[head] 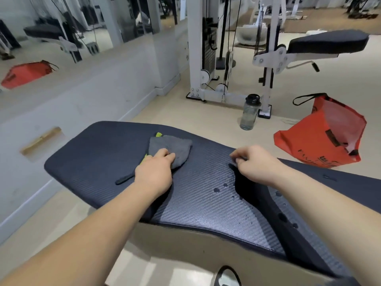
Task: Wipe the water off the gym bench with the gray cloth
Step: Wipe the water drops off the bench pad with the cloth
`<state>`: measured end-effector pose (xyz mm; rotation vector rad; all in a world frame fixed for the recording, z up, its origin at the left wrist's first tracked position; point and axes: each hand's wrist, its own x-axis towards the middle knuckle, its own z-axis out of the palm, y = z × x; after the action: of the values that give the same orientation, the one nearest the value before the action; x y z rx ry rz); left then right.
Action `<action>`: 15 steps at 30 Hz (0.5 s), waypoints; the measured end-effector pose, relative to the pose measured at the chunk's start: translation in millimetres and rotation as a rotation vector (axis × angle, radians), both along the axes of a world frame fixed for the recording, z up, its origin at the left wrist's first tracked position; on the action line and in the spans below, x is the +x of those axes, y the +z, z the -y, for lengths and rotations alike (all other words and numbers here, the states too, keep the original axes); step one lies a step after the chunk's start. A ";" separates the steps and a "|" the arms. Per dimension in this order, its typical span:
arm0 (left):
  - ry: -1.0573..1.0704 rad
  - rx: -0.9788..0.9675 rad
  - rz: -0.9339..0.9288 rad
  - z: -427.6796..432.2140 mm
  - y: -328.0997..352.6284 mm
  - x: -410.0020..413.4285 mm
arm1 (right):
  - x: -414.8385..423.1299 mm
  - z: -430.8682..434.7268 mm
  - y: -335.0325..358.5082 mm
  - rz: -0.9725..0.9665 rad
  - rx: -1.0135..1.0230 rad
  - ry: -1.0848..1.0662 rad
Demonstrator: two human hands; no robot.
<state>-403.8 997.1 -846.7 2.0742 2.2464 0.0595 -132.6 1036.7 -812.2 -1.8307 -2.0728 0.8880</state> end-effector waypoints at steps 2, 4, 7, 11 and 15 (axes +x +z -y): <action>0.130 -0.029 0.049 13.4 5.7 0.0 | 0.6 1.8 3.4 -0.024 0.008 -0.012; 0.117 -0.056 0.121 37.2 8.8 20.2 | 0.1 4.3 6.4 -0.040 -0.001 -0.011; -0.082 -0.104 0.154 74.2 10.8 47.4 | -3.9 12.2 7.4 -0.009 -0.022 0.027; -0.145 -0.263 0.055 67.4 28.0 37.6 | -8.3 19.0 9.4 0.010 -0.029 0.037; -0.122 -0.319 -0.082 44.5 26.0 37.7 | 5.4 26.7 16.4 0.026 -0.003 0.000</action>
<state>-366.1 952.7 -820.7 2.0632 2.0053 -0.3724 -127.2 1009.9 -795.7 -1.8539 -2.0882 0.8721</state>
